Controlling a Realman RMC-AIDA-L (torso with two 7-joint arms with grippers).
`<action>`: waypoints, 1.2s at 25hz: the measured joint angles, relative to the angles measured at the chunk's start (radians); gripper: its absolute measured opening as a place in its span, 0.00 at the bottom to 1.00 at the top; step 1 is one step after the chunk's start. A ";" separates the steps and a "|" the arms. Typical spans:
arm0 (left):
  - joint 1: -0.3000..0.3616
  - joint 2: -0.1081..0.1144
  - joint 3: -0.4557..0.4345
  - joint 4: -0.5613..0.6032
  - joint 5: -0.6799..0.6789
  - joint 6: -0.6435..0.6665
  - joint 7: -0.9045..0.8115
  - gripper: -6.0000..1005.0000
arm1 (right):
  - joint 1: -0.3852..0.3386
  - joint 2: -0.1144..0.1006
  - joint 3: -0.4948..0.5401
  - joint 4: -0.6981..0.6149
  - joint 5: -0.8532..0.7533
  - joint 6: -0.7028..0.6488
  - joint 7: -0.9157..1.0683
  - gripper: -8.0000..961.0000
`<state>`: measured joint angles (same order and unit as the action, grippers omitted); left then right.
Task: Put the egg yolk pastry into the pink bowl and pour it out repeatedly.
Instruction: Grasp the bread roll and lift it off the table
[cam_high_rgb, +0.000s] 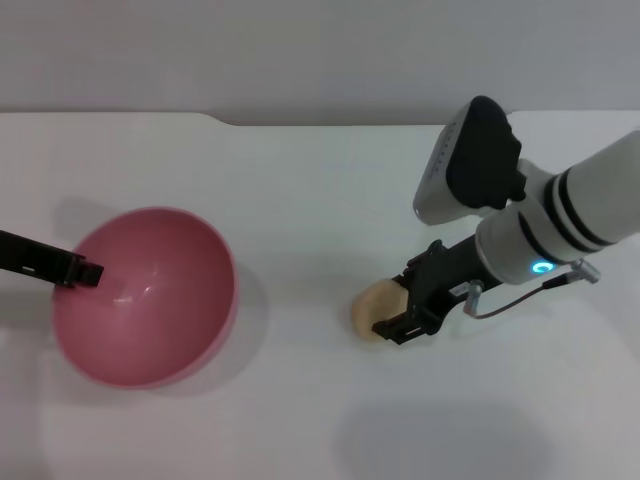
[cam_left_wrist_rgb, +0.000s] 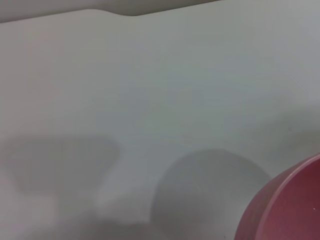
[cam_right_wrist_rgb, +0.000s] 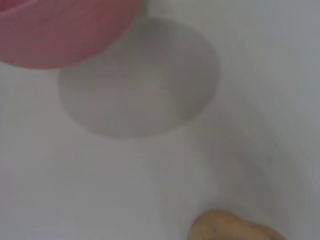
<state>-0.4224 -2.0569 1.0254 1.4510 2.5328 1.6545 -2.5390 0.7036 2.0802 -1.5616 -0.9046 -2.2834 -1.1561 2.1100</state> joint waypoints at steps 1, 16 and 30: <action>-0.001 0.000 0.001 0.000 0.002 0.002 0.000 0.00 | -0.002 0.000 -0.011 0.005 0.004 0.013 0.003 0.62; -0.011 -0.001 0.027 0.000 0.003 0.004 -0.002 0.00 | -0.020 -0.006 0.022 0.047 0.096 0.054 0.036 0.48; -0.040 -0.002 0.194 -0.043 0.002 -0.080 -0.062 0.00 | -0.148 -0.004 0.287 -0.283 0.135 -0.169 0.027 0.40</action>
<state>-0.4625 -2.0585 1.2196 1.4077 2.5352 1.5743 -2.6011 0.5559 2.0766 -1.2742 -1.1876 -2.1485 -1.3250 2.1369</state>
